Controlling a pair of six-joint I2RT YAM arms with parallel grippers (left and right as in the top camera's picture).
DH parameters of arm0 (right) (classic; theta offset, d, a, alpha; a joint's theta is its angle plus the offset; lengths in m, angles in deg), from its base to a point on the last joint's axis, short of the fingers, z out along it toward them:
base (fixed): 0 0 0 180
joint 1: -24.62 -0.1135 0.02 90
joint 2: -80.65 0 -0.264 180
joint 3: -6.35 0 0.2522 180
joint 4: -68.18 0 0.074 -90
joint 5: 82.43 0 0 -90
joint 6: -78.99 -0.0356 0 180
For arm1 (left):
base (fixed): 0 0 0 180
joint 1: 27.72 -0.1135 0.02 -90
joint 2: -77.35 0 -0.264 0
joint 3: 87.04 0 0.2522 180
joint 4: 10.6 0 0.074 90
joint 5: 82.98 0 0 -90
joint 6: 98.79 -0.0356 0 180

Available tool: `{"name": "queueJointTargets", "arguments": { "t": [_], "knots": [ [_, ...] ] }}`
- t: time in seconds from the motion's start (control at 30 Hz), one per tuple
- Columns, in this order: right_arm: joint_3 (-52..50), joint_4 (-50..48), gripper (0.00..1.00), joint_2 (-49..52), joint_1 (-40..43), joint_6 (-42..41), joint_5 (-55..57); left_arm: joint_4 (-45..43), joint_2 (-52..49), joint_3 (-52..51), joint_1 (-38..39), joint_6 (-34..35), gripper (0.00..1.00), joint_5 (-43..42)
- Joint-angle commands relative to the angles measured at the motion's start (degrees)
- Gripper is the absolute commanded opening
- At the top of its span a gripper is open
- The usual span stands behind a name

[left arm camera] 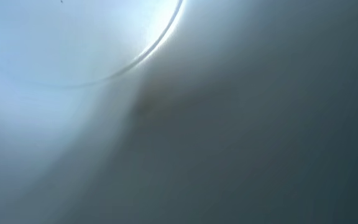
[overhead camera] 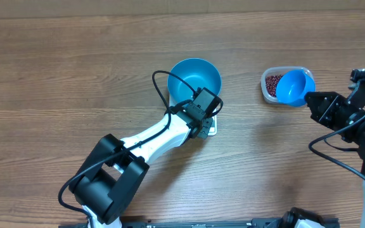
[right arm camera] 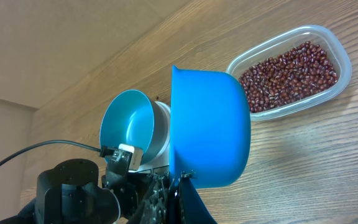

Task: Scoop item into bowl and weigh 150g on scale

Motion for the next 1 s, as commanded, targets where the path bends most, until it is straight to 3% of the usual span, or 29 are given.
{"name": "queueJointTargets", "arguments": {
  "t": [0.0, 0.97],
  "knots": [
    [0.76, -0.52, 0.04, -0.33, 0.15, -0.11, -0.61, -0.42, -1.31, 0.44, -0.26, 0.52, 0.04, 0.42],
    [0.76, 0.63, 0.04, -0.33, 0.15, -0.11, -0.66, -0.44, -2.38, 0.44, 0.28, -0.15, 0.04, -0.96]
  ]
}}
